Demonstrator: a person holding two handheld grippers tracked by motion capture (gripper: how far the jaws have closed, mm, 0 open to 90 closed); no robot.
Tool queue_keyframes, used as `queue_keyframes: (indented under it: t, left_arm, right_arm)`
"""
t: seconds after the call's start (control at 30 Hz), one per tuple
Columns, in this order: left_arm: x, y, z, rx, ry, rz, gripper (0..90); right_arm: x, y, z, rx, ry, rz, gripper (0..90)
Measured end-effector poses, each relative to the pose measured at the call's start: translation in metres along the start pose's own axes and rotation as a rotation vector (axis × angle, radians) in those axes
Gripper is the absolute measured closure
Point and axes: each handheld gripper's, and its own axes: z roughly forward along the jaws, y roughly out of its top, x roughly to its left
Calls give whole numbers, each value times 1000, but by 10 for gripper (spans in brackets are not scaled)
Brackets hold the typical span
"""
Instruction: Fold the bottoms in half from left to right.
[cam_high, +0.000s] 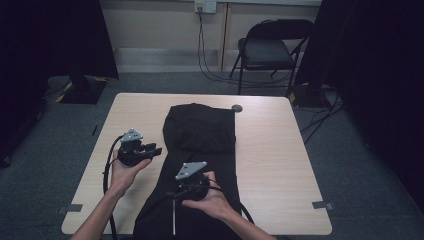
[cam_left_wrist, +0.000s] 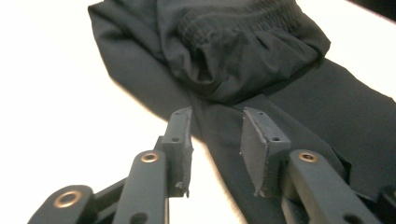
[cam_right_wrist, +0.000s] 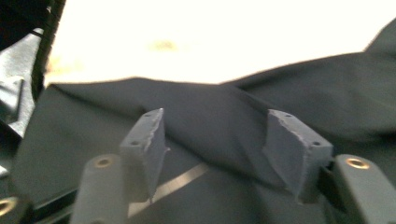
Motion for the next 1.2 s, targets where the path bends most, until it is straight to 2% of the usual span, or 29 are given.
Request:
queue_keyframes:
  t: [0.03,0.07,0.1,0.17,0.23,0.27,0.3,0.33,0.43,0.47,0.53,0.6,0.67,0.7,0.77,0.83,0.87,1.0,1.07,1.13,1.17,1.2]
  left_arm:
    - [2,-2,3,13,2,-6,592]
    - [3,-4,5,20,4,-17,560]
    - [4,-5,8,32,12,-20,560]
    - [5,-6,11,41,20,-22,534]
    - [5,-7,13,49,26,-21,511]
    - [5,-7,15,53,23,-27,500]
    - [5,-8,16,57,25,-31,500]
    - [5,-8,17,66,26,-22,496]
    - [2,-7,19,53,25,-35,493]
    - [2,-7,19,43,27,-39,492]
    - [4,-6,16,46,31,-28,492]
    - [5,-7,14,38,30,-35,488]
    - [7,-8,14,39,32,-48,485]
    - [7,-8,14,38,34,-55,482]
    - [8,-8,14,47,37,-55,480]
    - [7,-8,16,47,37,-57,479]
    - [6,-8,16,57,35,-48,478]
    - [2,-9,22,77,28,-32,473]
    - [0,-9,25,92,25,-22,472]
    - [-2,-9,27,96,26,-18,470]
    - [-2,-9,28,98,24,-18,470]
    - [-4,-9,28,94,23,-21,469]
  right_arm:
    - [1,1,5,-3,5,3,325]
    - [4,2,18,18,24,-12,275]
    - [4,2,18,18,24,-12,275]
    - [6,1,32,46,38,-24,251]
    - [8,0,40,52,23,-27,259]
    - [9,-2,45,62,-16,-51,327]
    - [9,-2,45,62,-16,-51,327]
    - [10,-2,46,59,-42,-58,383]
    - [7,-2,44,41,-82,-71,787]
    - [6,-1,43,45,-90,-60,857]
    - [4,0,38,24,-92,-46,879]
    - [2,5,21,-43,-59,-6,882]
    - [0,10,0,-102,-56,19,883]
    - [-4,14,-16,-138,-54,39,883]
    - [-11,17,-38,-183,-82,51,883]
    - [-26,14,-62,-215,-111,89,883]
    - [-32,12,-69,-222,-124,104,883]
    - [-61,-19,-93,-214,-210,170,881]
    - [-75,-42,-95,-149,-245,199,870]
    - [-82,-57,-94,-76,-302,183,842]
    - [-87,-65,-94,-51,-319,201,811]
    - [-92,-74,-98,-32,-382,237,674]
